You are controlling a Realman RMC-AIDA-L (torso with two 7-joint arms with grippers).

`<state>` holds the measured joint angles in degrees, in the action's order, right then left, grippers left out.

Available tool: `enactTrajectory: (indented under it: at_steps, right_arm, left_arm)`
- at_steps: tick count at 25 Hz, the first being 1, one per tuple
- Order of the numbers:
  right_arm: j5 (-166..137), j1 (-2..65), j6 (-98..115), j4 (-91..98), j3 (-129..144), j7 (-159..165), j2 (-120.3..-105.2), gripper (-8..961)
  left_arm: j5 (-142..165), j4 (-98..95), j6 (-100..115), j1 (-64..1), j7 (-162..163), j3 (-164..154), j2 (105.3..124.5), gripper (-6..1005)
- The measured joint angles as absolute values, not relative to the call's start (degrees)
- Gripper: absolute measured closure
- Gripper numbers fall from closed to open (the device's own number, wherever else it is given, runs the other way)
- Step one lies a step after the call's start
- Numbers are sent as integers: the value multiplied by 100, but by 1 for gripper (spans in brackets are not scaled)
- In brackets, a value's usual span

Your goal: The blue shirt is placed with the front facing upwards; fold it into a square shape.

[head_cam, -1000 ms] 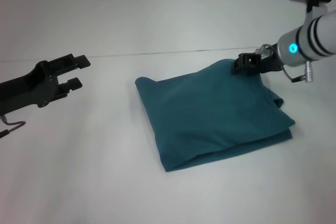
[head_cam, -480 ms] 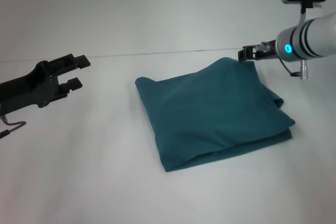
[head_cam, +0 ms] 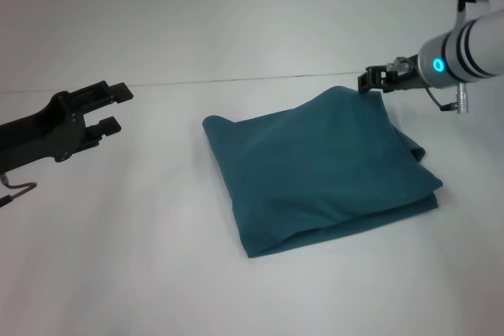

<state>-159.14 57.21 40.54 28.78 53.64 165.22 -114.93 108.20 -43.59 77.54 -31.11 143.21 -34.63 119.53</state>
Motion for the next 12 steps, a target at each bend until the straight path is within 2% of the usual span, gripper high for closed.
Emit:
enactTrajectory:
  at_steps: [8, 12]
  right_arm:
    - [-15902, 5509, 3910, 2838, 5217, 16524, -11485, 507]
    - [-15896, 5438, 3735, 2821, 5105, 16521, -11558, 507]
  left_arm:
    - [10818, -4359, 7743, -3123, 14318, -3463, 11970, 247]
    - [10819, -4359, 7743, -3110, 14317, -3462, 11991, 246]
